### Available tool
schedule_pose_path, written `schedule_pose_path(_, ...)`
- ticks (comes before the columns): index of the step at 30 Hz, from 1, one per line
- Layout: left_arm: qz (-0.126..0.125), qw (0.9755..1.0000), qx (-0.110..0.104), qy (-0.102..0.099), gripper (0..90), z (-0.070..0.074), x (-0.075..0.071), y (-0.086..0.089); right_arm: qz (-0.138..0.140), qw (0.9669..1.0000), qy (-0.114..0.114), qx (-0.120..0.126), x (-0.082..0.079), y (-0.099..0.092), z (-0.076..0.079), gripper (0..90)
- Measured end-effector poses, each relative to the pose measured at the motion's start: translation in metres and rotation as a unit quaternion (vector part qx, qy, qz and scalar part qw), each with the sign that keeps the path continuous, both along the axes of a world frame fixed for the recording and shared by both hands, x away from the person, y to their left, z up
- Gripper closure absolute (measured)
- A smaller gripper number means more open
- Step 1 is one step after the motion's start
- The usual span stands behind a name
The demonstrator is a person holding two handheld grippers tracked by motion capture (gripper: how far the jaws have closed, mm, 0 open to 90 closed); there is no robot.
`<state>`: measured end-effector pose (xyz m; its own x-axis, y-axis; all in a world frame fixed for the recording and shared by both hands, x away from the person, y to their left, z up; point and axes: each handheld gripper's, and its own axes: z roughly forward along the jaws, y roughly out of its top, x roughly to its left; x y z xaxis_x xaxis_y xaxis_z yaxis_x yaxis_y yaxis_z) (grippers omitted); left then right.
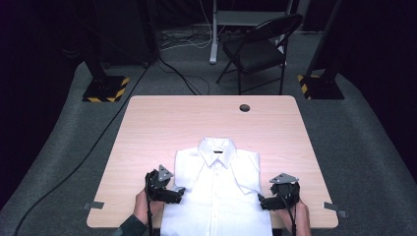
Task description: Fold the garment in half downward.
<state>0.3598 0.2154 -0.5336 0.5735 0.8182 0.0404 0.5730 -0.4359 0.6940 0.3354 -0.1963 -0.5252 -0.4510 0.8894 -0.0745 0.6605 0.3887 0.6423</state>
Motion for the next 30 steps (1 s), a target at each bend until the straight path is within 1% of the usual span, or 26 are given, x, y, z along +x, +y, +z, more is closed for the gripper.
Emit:
schedule_pose_path(2, 0.001, 1.0000, -0.004, 0.001, 0.2, 0.000, -0.001, 0.000, 0.000, 1.0000, 0.001, 0.001, 0.000, 0.000, 0.000, 1.8)
schedule_pose_path(5, -0.001, 1.0000, -0.003, 0.003, 0.1, 0.000, -0.002, 0.001, 0.001, 1.0000, 0.003, 0.004, 0.000, -0.001, 0.000, 1.7)
schedule_pose_path(11, -0.003, 1.0000, -0.001, 0.002, 0.1, 0.000, -0.005, 0.001, 0.005, 1.0000, 0.005, 0.001, -0.001, -0.001, 0.000, 1.6)
schedule_pose_path(15, -0.003, 1.0000, -0.006, 0.006, 0.1, -0.001, -0.005, 0.002, 0.005, 1.0000, 0.007, 0.003, -0.001, -0.001, 0.000, 0.9)
schedule_pose_path(21, -0.007, 0.9999, -0.002, 0.007, 0.1, 0.000, -0.004, 0.001, 0.005, 1.0000, 0.006, 0.000, -0.001, -0.001, 0.000, 0.8)
schedule_pose_path(23, -0.009, 0.9999, 0.001, 0.012, 0.1, 0.001, -0.003, 0.002, 0.009, 0.9999, 0.005, -0.003, -0.001, -0.001, 0.000, 0.3)
schedule_pose_path(25, -0.007, 0.9999, -0.007, 0.010, 0.1, 0.003, -0.001, 0.003, 0.012, 0.9999, 0.002, -0.008, 0.000, -0.001, 0.001, 0.0)
schedule_pose_path(27, -0.005, 0.9997, -0.023, 0.007, 0.1, 0.006, 0.001, 0.006, 0.011, 0.9999, -0.003, 0.003, 0.001, -0.002, 0.003, 0.0)
schedule_pose_path(30, -0.005, 0.9995, -0.032, 0.003, 0.0, 0.011, 0.007, 0.008, 0.011, 0.9999, -0.007, 0.010, 0.002, -0.004, 0.006, 0.0)
